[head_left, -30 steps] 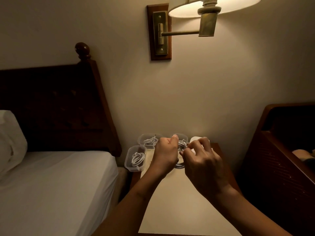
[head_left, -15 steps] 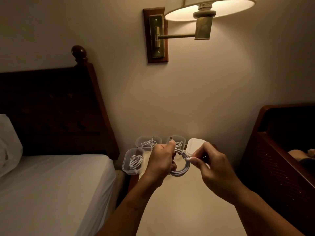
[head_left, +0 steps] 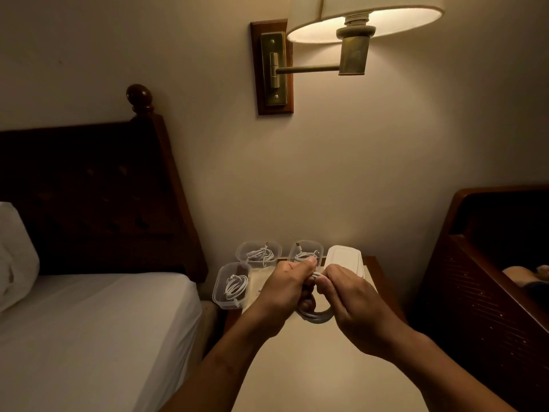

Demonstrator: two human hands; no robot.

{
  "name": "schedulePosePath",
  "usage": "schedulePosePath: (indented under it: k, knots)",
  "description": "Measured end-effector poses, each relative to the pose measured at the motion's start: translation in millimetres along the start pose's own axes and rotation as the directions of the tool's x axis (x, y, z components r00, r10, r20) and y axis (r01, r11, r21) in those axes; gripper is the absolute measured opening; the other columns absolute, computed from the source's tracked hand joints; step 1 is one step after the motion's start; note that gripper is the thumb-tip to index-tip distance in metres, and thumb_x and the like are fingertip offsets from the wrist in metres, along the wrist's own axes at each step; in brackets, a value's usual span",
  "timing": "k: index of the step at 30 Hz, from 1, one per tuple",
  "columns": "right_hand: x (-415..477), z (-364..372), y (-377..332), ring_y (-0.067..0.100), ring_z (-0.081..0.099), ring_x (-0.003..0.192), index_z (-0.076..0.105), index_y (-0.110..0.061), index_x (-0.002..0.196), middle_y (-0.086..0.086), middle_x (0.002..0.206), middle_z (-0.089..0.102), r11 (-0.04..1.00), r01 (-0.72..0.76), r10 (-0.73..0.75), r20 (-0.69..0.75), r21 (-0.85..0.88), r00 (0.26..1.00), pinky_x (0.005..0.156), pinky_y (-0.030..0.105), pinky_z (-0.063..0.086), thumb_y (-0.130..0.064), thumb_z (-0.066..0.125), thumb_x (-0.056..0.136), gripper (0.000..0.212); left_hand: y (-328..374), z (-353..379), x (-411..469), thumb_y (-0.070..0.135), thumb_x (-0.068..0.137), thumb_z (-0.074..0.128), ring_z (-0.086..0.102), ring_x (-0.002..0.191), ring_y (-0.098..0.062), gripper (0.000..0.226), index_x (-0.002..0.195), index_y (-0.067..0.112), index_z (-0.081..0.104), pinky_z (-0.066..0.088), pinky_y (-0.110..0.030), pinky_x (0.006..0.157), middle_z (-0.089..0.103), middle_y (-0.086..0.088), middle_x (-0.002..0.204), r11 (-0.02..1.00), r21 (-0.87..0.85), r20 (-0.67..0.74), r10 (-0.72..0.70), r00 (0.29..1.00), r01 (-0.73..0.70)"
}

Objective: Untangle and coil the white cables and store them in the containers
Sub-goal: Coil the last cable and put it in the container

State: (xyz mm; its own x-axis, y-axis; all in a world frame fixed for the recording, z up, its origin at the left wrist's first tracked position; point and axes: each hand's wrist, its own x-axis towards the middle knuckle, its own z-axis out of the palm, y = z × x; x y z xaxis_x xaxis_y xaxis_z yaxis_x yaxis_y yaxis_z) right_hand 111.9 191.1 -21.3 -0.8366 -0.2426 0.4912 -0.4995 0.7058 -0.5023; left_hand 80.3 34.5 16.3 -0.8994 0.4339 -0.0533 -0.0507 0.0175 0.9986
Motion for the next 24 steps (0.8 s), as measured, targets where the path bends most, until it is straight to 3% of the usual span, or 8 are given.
schedulePosePath:
  k: [2, 6, 9, 12, 16, 20, 22, 24]
  knots:
    - [3, -5, 1, 0.011, 0.049, 0.072, 0.046, -0.034, 0.087, -0.015, 0.078, 0.051, 0.998, 0.013, -0.015, 0.031, 0.06, 0.999, 0.058, 0.022, 0.039, -0.053, 0.026, 0.104, 0.033, 2, -3, -2, 0.033, 0.11, 0.041, 0.031, 0.049, -0.012, 0.056, 0.057, 0.02, 0.054, 0.035, -0.023, 0.05, 0.033, 0.003, 0.055, 1.0, 0.012, 0.046, -0.016, 0.999, 0.015]
    - [5, -10, 0, 0.014, 0.054, 0.065, 0.049, -0.036, 0.083, -0.015, 0.07, 0.056, 0.987, -0.011, 0.01, 0.008, 0.158, 1.0, 0.054, 0.024, 0.041, -0.036, 0.042, 0.103, 0.022, 1, -11, -7, 0.043, 0.107, 0.043, 0.047, 0.057, -0.013, 0.045, 0.076, 0.014, 0.056, 0.044, -0.028, 0.067, 0.039, -0.002, 0.064, 0.996, -0.042, 0.15, -0.077, 0.986, 0.084]
    - [4, -10, 5, 0.018, 0.057, 0.062, 0.056, -0.026, 0.085, -0.011, 0.067, 0.059, 0.981, -0.03, 0.037, -0.032, 0.191, 0.999, 0.051, 0.028, 0.045, -0.035, 0.044, 0.102, 0.023, -6, -16, -11, 0.041, 0.106, 0.046, 0.059, 0.079, -0.017, 0.038, 0.102, 0.008, 0.066, 0.048, -0.04, 0.086, 0.057, -0.008, 0.086, 0.988, -0.115, 0.172, -0.088, 0.981, 0.108]
    - [3, -11, 10, 0.016, 0.054, 0.054, 0.055, -0.026, 0.084, -0.013, 0.062, 0.054, 0.991, 0.003, 0.012, -0.114, 0.134, 0.993, 0.046, 0.027, 0.041, -0.036, 0.044, 0.102, 0.023, -14, -26, -13, 0.041, 0.1, 0.055, 0.064, 0.095, -0.022, 0.042, 0.118, 0.005, 0.067, 0.053, -0.038, 0.091, 0.064, -0.012, 0.101, 0.995, -0.077, 0.128, -0.05, 0.991, 0.06]
    - [2, -12, 18, 0.006, 0.041, 0.044, 0.05, -0.029, 0.084, -0.018, 0.062, 0.046, 0.982, 0.061, -0.093, -0.179, -0.176, 0.98, 0.041, 0.018, 0.031, -0.041, 0.041, 0.104, 0.026, -14, -38, -17, 0.021, 0.1, 0.063, 0.067, 0.097, -0.024, 0.018, 0.113, 0.012, 0.072, 0.055, -0.036, 0.093, 0.072, -0.012, 0.103, 0.953, 0.3, 0.115, 0.004, 0.993, -0.039]
    - [1, -12, 23, 0.016, 0.048, 0.043, 0.05, -0.025, 0.08, -0.005, 0.06, 0.056, 0.918, 0.039, -0.124, -0.191, -0.394, 0.974, 0.037, 0.033, 0.039, -0.042, 0.04, 0.103, 0.03, -6, -47, -17, 0.011, 0.095, 0.07, 0.069, 0.088, -0.013, 0.014, 0.107, 0.016, 0.076, 0.06, -0.029, 0.083, 0.074, 0.003, 0.093, 0.807, 0.59, 0.039, 0.002, 0.999, -0.025]
    - [2, -10, 20, 0.021, 0.051, 0.041, 0.051, -0.021, 0.077, -0.001, 0.059, 0.058, 0.891, 0.062, -0.168, -0.2, -0.45, 0.965, 0.036, 0.031, 0.035, -0.037, 0.043, 0.102, 0.031, 4, -52, -17, 0.008, 0.094, 0.07, 0.069, 0.079, -0.01, 0.013, 0.105, 0.01, 0.077, 0.059, -0.024, 0.073, 0.075, 0.003, 0.086, 0.797, 0.604, 0.002, -0.019, 1.0, 0.014]
    - [3, -7, 16, 0.024, 0.051, 0.04, 0.053, -0.019, 0.075, 0.001, 0.059, 0.059, 0.873, 0.058, -0.183, -0.216, -0.484, 0.959, 0.036, 0.03, 0.034, -0.033, 0.044, 0.101, 0.031, 14, -57, -17, 0.002, 0.094, 0.068, 0.068, 0.07, -0.015, 0.013, 0.104, -0.001, 0.076, 0.057, -0.024, 0.064, 0.075, -0.006, 0.081, 0.906, 0.412, -0.02, -0.101, 0.995, 0.1]
